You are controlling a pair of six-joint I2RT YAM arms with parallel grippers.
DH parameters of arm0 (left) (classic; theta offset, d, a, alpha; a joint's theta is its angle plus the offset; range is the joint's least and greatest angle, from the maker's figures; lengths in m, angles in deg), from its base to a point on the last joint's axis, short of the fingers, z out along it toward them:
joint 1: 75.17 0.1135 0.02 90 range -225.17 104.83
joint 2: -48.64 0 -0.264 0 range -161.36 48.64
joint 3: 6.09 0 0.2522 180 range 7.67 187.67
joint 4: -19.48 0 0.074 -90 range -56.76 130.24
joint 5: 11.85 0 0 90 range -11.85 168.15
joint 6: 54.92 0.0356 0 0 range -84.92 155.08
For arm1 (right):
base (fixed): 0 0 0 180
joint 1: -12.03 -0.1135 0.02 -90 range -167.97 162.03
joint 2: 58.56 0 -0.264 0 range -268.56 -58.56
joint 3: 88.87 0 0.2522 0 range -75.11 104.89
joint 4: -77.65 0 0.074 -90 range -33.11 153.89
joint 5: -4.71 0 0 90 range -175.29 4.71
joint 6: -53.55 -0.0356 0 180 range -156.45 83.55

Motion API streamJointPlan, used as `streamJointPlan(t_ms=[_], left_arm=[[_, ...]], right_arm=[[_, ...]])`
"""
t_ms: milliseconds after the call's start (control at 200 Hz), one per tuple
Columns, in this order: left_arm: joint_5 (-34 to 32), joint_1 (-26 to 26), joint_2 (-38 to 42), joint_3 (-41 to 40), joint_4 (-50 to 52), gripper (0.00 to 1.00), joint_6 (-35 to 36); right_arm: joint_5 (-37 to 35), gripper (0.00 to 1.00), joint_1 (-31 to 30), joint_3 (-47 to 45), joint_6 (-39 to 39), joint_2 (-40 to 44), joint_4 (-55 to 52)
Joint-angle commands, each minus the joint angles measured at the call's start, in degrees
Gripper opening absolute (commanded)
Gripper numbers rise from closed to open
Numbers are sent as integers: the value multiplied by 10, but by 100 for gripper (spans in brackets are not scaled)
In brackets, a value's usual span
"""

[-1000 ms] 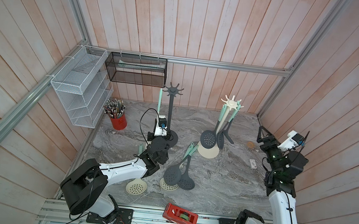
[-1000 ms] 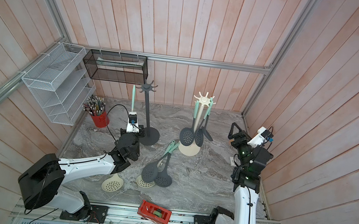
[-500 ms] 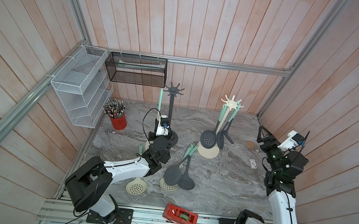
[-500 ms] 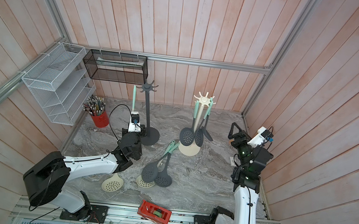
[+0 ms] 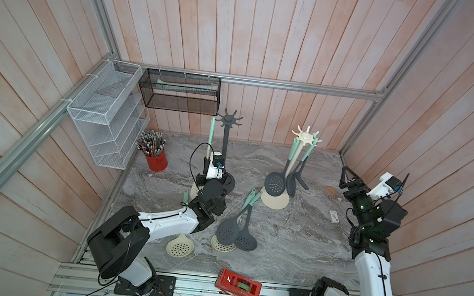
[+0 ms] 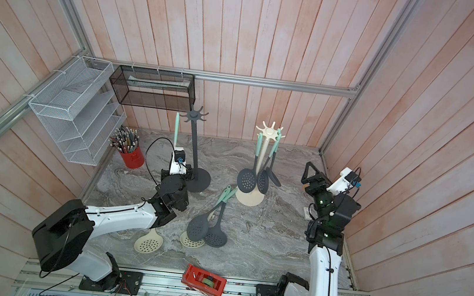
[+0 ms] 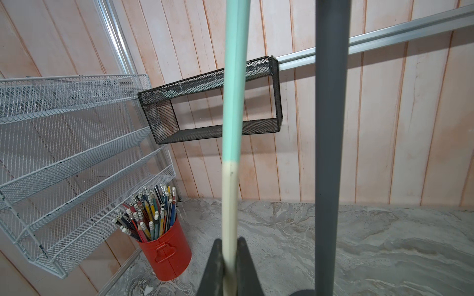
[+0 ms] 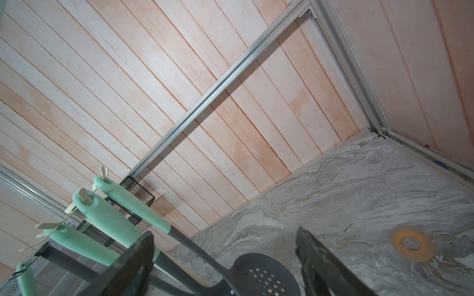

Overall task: Hang the skimmer on the kitchen utensil rack
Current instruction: Hang the skimmer on the rack.

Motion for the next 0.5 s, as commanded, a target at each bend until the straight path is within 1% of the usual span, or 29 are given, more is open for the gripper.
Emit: streamJointPlan(t_ms=[0,210,325,495], left_arm=[[-4,-5,-14,17,10,0,18],[-10,-9,-25,21,10,0,29],[-20,-13,-32,18,-16,0,47],[-21,-14,-14,16,-18,0,42]], right_arm=[[9,88,4,-6,-6,6,17],[8,88,5,-7,-7,5,18],[8,87,4,-7,-8,5,19],[8,88,4,-10,-11,5,21]])
